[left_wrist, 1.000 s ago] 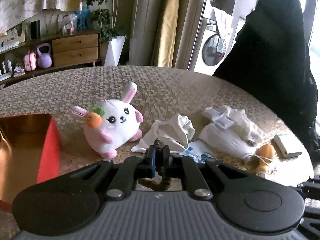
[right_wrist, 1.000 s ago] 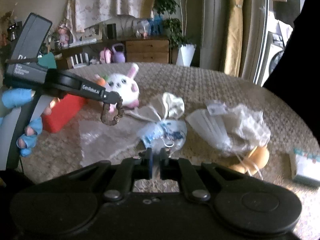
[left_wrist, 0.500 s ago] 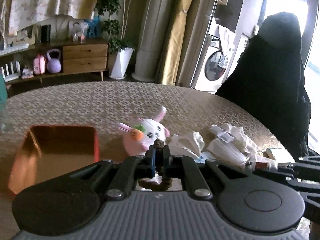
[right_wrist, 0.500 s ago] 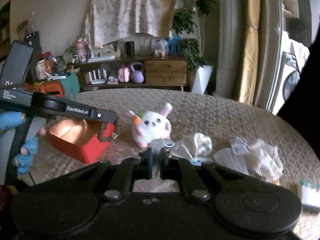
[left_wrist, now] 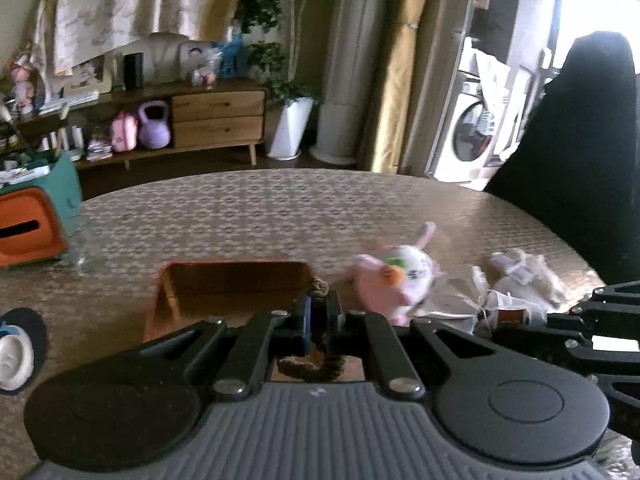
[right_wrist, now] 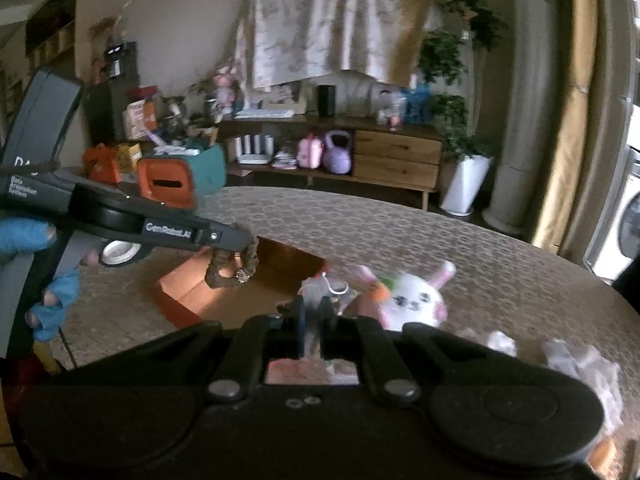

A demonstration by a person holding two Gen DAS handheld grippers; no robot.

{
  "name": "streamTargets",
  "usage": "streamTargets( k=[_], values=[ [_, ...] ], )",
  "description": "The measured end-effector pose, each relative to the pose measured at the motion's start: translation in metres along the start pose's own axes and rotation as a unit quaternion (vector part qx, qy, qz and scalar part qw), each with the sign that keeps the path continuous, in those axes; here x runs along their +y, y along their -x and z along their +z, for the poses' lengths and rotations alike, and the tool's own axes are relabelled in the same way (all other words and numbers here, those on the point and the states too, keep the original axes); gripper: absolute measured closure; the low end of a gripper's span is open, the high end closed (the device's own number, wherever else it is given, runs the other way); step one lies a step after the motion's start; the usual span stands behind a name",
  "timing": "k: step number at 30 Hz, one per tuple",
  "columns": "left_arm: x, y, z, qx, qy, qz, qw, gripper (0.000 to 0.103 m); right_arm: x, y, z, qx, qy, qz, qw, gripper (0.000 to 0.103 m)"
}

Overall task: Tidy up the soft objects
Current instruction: 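Carry the scrunchie with the left gripper into the red tin and release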

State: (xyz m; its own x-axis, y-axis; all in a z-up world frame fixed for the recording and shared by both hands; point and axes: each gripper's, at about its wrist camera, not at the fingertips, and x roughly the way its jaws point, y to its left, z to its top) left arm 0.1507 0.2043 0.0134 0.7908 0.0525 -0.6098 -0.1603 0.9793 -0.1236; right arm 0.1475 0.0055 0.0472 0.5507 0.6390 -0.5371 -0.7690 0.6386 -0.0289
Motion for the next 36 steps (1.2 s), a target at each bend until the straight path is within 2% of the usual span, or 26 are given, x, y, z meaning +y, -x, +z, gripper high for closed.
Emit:
streamTargets(
  k=[7, 15, 26, 36],
  values=[
    [0.051, -0.024, 0.002, 0.029, 0.021, 0.022, 0.9991, 0.096, 0.035, -0.055, 0.011, 0.025, 0.037, 0.019, 0.999, 0.099],
    [0.087, -0.067, 0.017, 0.054, 0.002, 0.046, 0.9975, 0.096, 0.059, -0.117, 0.015, 0.041, 0.049, 0.036, 0.997, 0.099],
    [0.102, -0.126, 0.025, 0.095, -0.001, 0.042, 0.9946, 0.096, 0.062, -0.199, 0.023, 0.085, 0.026, 0.057, 0.994, 0.099],
    [0.106, -0.160, 0.017, 0.129, 0.002, 0.045, 0.9906, 0.096, 0.067, -0.235, 0.015, 0.128, 0.048, 0.059, 0.989, 0.099]
  ],
)
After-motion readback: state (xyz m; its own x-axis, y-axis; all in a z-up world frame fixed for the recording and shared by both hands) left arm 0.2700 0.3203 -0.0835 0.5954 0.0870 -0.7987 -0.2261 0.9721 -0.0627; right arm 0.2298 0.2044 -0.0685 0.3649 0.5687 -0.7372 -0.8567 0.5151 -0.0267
